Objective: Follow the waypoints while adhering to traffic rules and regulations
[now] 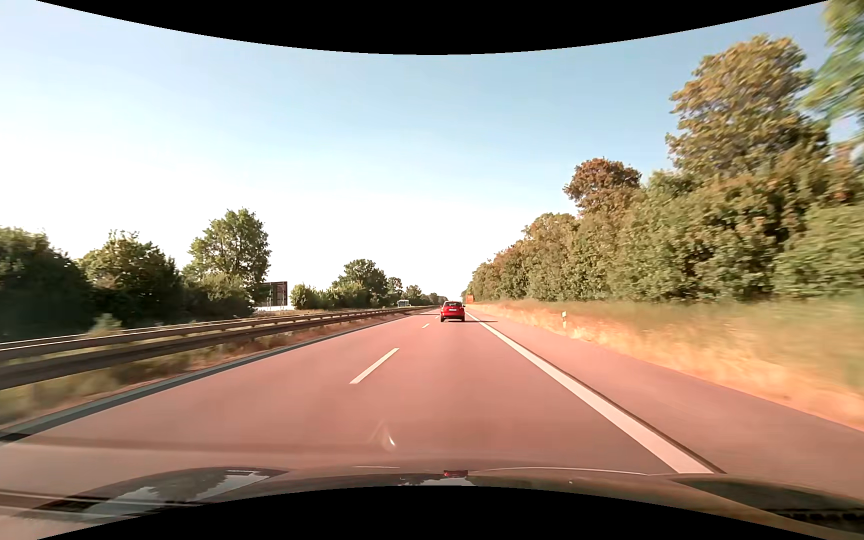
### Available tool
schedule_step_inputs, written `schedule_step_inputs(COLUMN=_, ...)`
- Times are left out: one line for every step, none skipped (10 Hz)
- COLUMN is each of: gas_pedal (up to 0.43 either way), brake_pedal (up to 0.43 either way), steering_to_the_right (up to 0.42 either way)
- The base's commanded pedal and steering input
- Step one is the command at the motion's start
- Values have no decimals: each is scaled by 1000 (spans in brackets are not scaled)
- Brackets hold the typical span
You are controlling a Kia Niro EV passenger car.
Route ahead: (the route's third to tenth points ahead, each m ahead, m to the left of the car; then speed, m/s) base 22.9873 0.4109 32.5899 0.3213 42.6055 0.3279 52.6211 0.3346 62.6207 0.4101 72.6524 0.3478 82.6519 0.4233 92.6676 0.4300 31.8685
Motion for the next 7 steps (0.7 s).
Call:
schedule_step_inputs(gas_pedal=189, brake_pedal=6, steering_to_the_right=-1)
schedule_step_inputs(gas_pedal=189, brake_pedal=6, steering_to_the_right=-2)
schedule_step_inputs(gas_pedal=189, brake_pedal=6, steering_to_the_right=-1)
schedule_step_inputs(gas_pedal=189, brake_pedal=6, steering_to_the_right=-2)
schedule_step_inputs(gas_pedal=189, brake_pedal=6, steering_to_the_right=-1)
schedule_step_inputs(gas_pedal=189, brake_pedal=6, steering_to_the_right=-2)
schedule_step_inputs(gas_pedal=189, brake_pedal=6, steering_to_the_right=-2)
